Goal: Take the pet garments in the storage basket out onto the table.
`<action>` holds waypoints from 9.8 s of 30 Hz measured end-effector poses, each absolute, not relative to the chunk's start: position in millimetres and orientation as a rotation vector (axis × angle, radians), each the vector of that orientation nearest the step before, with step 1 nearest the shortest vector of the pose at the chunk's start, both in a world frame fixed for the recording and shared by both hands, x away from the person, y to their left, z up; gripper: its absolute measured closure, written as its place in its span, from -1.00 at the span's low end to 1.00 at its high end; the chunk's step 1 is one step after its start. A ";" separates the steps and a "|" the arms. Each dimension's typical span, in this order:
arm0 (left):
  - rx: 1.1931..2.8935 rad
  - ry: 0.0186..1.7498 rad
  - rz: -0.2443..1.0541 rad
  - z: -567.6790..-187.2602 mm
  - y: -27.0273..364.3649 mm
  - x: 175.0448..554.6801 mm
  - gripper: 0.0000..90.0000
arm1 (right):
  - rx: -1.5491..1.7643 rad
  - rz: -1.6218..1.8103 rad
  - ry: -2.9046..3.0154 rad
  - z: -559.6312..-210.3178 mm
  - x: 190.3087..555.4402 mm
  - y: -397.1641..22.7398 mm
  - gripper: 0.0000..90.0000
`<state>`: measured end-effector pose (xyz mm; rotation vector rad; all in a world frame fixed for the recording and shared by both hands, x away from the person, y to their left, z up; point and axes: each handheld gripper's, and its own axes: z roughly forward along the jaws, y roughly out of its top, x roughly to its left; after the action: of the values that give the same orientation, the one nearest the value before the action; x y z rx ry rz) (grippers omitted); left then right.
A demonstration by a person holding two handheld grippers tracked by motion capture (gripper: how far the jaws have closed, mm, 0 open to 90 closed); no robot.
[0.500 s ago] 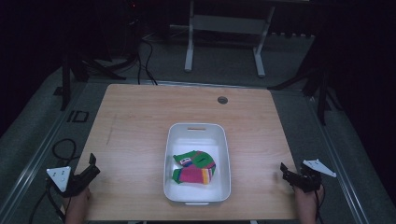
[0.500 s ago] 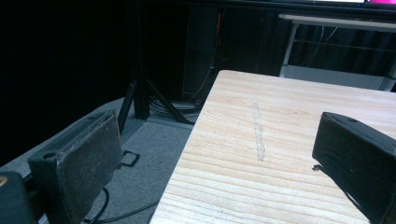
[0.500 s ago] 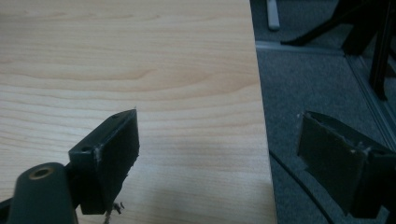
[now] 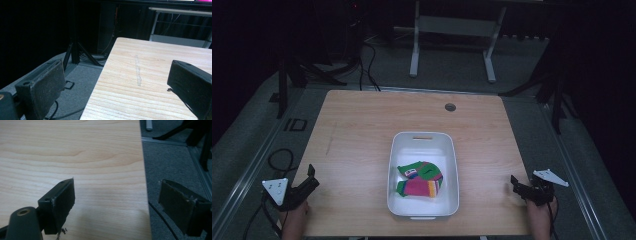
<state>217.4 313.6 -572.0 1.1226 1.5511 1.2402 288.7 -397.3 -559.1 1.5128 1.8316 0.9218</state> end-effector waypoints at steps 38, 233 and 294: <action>1.128 1.549 1.240 -572.0 313.3 217.5 -0.96 | 0.997 1.196 2.530 -543.0 281.1 -360.7 -0.73; 1.144 1.528 1.213 -571.9 314.7 217.9 -0.96 | 1.004 0.681 2.441 -460.6 412.2 -255.0 0.56; 1.151 1.521 1.221 -572.0 313.5 217.8 -0.96 | 1.198 1.129 2.088 -494.3 309.7 -363.9 -0.73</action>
<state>217.8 313.5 -572.0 1.1509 1.5215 1.2210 309.7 -363.9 -494.3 1.1977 2.0882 1.1289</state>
